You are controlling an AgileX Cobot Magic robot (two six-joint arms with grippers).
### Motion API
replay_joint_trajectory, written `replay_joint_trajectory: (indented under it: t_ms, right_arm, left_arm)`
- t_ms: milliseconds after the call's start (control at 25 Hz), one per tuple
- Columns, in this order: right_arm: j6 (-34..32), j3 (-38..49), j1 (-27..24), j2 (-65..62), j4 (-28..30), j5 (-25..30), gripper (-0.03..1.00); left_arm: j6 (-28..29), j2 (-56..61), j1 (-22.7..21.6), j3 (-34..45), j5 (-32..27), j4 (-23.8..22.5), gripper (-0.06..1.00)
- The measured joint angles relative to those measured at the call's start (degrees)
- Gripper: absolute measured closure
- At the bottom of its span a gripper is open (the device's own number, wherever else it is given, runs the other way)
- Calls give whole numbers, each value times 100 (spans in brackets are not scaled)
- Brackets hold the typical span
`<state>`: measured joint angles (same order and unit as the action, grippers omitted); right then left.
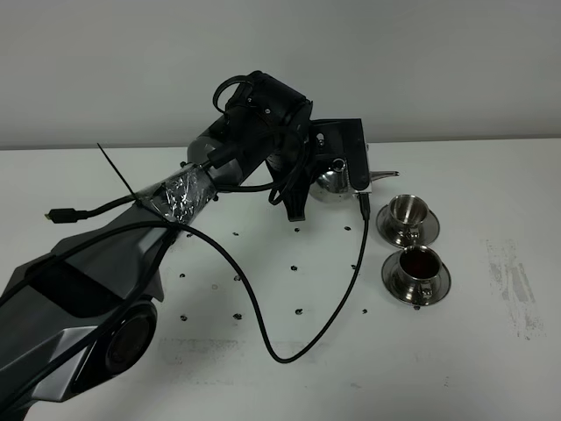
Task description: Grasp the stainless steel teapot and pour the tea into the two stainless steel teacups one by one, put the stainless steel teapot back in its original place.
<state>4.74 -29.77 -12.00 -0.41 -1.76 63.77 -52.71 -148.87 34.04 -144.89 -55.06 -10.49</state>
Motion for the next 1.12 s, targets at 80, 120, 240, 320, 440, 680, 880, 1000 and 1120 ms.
replay_joint_trajectory:
  t_ms: [80,120,240,320,440,680,880,1000,1120]
  right_arm:
    - [0,0,0,0,0,0,72]
    - [0,0,0,0,0,0,72]
    - [0,0,0,0,0,0,72]
    - [0,0,0,0,0,0,72]
    - [0,0,0,0,0,0,72]
    - [0,0,0,0,0,0,72]
    - [0,0,0,0,0,0,72]
    - [0,0,0,0,0,0,72]
    - [0,0,0,0,0,0,72]
  left_arm:
    - [-16,0,56,-4,156,-164,75]
    - [-18,0,84,-4,203,-224,75]
    - [-35,-4,170,-4,356,-461,75]
    - [-35,-11,214,-6,452,-599,75]
    - [-39,-63,261,-11,526,-794,75]
    - [-39,-171,311,-11,546,-1106,75]
    - [-39,-208,315,-11,611,-1343,75]
    - [-39,-256,334,-11,630,-1507,75]
    - [-39,-329,375,-11,677,-1593,75]
